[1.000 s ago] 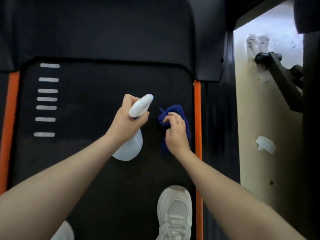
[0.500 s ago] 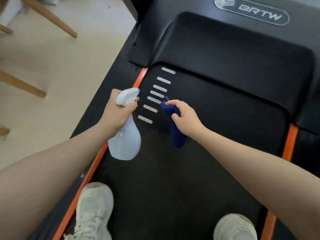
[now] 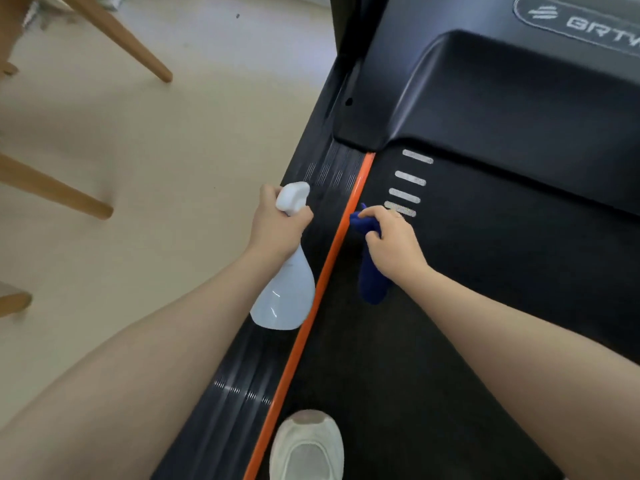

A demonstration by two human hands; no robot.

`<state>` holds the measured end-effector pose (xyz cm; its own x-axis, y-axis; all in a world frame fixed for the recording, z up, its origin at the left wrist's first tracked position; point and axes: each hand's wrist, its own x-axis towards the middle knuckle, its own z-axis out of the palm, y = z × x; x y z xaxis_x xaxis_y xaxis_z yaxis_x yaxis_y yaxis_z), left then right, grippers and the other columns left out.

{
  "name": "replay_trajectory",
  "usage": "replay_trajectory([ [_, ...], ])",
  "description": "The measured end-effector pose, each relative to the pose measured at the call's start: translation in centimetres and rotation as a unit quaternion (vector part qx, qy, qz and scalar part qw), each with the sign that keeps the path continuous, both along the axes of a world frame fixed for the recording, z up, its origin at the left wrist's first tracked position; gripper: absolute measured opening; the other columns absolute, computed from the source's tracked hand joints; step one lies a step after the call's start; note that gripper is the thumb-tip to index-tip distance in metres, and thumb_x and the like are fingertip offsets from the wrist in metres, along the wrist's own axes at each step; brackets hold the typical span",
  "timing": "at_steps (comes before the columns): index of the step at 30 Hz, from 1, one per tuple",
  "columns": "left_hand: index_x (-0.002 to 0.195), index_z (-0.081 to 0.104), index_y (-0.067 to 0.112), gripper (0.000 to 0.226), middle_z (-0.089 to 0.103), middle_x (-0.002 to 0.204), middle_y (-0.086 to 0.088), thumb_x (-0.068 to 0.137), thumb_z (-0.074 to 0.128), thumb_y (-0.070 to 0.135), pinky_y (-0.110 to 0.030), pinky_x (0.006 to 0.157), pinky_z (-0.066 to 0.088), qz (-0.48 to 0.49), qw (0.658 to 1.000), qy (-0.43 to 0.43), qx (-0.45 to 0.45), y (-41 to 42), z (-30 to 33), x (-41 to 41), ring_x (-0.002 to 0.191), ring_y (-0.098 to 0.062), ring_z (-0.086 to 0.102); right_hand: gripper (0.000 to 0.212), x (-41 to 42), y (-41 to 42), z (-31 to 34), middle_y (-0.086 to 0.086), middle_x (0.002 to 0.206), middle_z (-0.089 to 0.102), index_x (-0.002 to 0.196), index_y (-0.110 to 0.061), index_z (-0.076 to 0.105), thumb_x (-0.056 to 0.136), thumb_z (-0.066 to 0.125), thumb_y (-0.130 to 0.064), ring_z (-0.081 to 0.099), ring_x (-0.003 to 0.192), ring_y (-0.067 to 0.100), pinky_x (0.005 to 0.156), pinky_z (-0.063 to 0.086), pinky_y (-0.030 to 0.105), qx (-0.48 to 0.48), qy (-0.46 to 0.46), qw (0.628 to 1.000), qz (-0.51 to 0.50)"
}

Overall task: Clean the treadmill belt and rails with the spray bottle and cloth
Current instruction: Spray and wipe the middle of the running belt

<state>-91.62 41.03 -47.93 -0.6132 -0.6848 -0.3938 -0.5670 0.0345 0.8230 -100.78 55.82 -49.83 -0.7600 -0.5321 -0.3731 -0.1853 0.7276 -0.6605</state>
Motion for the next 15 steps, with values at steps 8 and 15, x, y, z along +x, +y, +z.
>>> replay_trajectory([
  [8,0.100,0.036,0.016,0.023,0.042,0.081,0.010,0.089,0.057,0.014,-0.018,0.057,0.035,0.042,0.999,0.018,0.026,0.3,-0.3,2.3,0.068,-0.004,0.044,0.044,2.0,0.2,0.1,0.002,0.123,0.053,0.122,-0.022,0.055,0.085,0.044,0.000,0.047,0.112,0.020,0.089,0.036,0.026,0.026,0.035,0.999,-0.012],
  [15,0.101,0.038,0.016,0.022,0.044,0.082,0.011,0.089,0.057,0.016,-0.019,0.058,0.035,0.078,0.997,-0.017,0.016,-0.4,-1.2,2.6,0.070,-0.003,0.045,0.048,0.4,-3.5,-2.5,0.003,0.135,0.043,0.129,-0.014,0.051,0.086,0.043,0.005,0.043,0.118,0.022,0.090,0.033,0.022,-0.024,0.103,0.994,0.034],
])
